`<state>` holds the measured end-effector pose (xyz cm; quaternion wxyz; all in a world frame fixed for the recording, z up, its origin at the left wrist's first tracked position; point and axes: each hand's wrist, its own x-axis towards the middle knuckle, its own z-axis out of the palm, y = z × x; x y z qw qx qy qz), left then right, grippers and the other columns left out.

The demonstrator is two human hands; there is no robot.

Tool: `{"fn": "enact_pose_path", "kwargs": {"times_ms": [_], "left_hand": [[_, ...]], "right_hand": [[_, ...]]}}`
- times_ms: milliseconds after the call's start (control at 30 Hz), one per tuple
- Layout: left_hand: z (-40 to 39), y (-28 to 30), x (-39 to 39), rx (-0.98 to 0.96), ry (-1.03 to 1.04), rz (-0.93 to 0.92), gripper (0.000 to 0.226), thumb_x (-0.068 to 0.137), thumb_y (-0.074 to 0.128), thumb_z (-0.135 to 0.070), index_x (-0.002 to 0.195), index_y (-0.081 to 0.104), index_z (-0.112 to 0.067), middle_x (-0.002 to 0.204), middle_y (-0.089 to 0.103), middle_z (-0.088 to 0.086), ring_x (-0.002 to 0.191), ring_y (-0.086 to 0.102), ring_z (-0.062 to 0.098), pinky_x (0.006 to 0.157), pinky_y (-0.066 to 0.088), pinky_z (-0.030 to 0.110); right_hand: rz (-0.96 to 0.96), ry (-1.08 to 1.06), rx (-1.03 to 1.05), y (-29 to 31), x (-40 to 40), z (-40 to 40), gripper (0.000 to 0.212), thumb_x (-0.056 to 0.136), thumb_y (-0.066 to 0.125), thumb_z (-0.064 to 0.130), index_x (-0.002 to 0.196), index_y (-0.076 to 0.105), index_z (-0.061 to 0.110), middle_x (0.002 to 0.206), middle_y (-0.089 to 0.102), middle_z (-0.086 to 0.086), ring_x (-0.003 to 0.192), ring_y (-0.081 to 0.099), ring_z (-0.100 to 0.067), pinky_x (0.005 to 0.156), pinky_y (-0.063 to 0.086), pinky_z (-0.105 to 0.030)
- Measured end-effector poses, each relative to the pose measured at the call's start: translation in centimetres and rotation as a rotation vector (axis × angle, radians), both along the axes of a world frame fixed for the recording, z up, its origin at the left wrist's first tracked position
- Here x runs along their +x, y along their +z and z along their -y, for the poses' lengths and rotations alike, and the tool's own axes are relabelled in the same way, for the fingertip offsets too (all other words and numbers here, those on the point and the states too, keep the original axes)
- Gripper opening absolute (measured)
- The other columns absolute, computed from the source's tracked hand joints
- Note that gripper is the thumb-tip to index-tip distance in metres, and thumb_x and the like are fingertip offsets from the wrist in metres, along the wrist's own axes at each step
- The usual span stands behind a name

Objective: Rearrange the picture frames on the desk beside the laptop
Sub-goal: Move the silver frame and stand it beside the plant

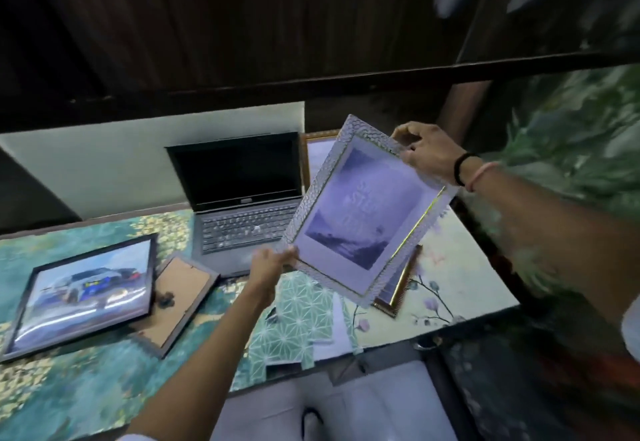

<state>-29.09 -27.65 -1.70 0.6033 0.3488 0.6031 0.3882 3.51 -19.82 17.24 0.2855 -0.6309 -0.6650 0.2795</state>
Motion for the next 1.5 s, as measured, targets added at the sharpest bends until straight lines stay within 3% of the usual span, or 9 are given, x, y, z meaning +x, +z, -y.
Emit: {"fn": "enact_pose_path", "kwargs": {"times_ms": [100,300,433,567,833,967,1167,1367,1500], "left_hand": [[-4.6,2.9,3.4,0.198,-0.124,-0.205,0.080,0.093,0.073,-0.030,0.158,0.032,-0.010,0.160,0.036,0.008,0.145,0.040,0.024,0.119,0.034,0.045],[-12.1,5.8,10.7,0.325,-0.497,-0.054,0.021,0.102,0.057,-0.006,0.119,0.067,0.000,0.107,0.071,0.007,0.097,0.064,0.019,0.087,0.049,0.033],[-14.0,5.5,13.6,0.234,-0.459,0.002,0.019,0.103,0.051,-0.002,0.109,0.069,-0.002,0.098,0.075,0.004,0.089,0.069,0.017,0.080,0.055,0.029],[-15.8,5.0,16.0,0.181,-0.376,0.011,0.023,0.103,0.049,0.001,0.093,0.066,-0.010,0.091,0.072,0.004,0.083,0.065,0.019,0.075,0.051,0.030],[-20.4,3.8,20.5,0.132,-0.304,0.057,0.018,0.104,0.050,-0.008,0.110,0.067,-0.003,0.103,0.076,0.009,0.099,0.060,0.028,0.082,0.042,0.045],[-23.4,2.9,23.4,0.185,-0.243,0.009,0.023,0.103,0.051,-0.007,0.117,0.068,-0.002,0.109,0.075,0.013,0.099,0.064,0.027,0.084,0.049,0.046],[-27.2,2.9,24.8,0.217,-0.149,-0.275,0.030,0.100,0.062,-0.010,0.127,0.062,0.002,0.098,0.070,0.012,0.082,0.056,0.014,0.079,0.054,0.040],[-29.2,1.6,25.4,0.263,-0.062,-0.545,0.005,0.098,0.067,-0.014,0.097,0.066,-0.009,0.100,0.071,0.013,0.082,0.060,0.020,0.067,0.045,0.034],[-30.5,1.0,26.3,0.308,-0.038,-0.586,0.006,0.097,0.068,-0.015,0.093,0.070,-0.010,0.102,0.071,0.010,0.089,0.064,0.025,0.071,0.047,0.033]], "right_hand": [[0.103,0.050,0.011,1.3,1.9,-1.5,0.031,0.088,0.062,0.000,0.102,0.064,0.028,0.092,0.068,-0.005,0.067,0.060,-0.019,0.064,0.051,-0.031],[0.180,0.053,-0.025,2.4,4.4,-3.5,0.032,0.087,0.064,-0.004,0.108,0.067,0.020,0.093,0.067,0.008,0.081,0.066,-0.021,0.078,0.054,-0.035],[0.280,-0.063,0.012,1.3,7.4,-4.6,0.033,0.088,0.071,0.014,0.120,0.066,0.025,0.108,0.069,-0.007,0.106,0.065,-0.028,0.098,0.050,-0.038],[0.295,-0.495,0.129,-3.3,12.6,-3.2,0.069,0.085,0.072,0.033,0.143,0.044,0.010,0.138,0.049,-0.024,0.130,0.045,-0.040,0.109,0.033,-0.040],[-0.213,-0.388,-0.252,-15.3,18.7,-3.6,0.015,0.097,0.054,-0.002,0.105,0.052,0.011,0.078,0.066,0.007,0.061,0.060,0.009,0.072,0.048,-0.026],[-0.119,-0.380,-0.167,-18.7,21.1,-9.2,0.013,0.089,0.058,0.010,0.082,0.061,0.021,0.089,0.066,-0.009,0.086,0.060,-0.020,0.086,0.052,-0.042],[-0.018,-0.428,-0.069,-20.4,22.3,-14.4,0.018,0.088,0.068,0.016,0.076,0.061,0.005,0.071,0.064,-0.018,0.067,0.052,-0.021,0.067,0.050,-0.040],[0.003,-0.442,-0.025,-22.0,22.1,-17.9,0.022,0.088,0.069,0.014,0.069,0.059,0.007,0.067,0.056,-0.014,0.068,0.049,-0.021,0.065,0.038,-0.030],[-0.037,-0.486,-0.023,-23.4,22.8,-19.8,0.018,0.083,0.066,0.021,0.073,0.064,0.006,0.073,0.069,-0.024,0.067,0.059,-0.029,0.069,0.052,-0.037]]}}
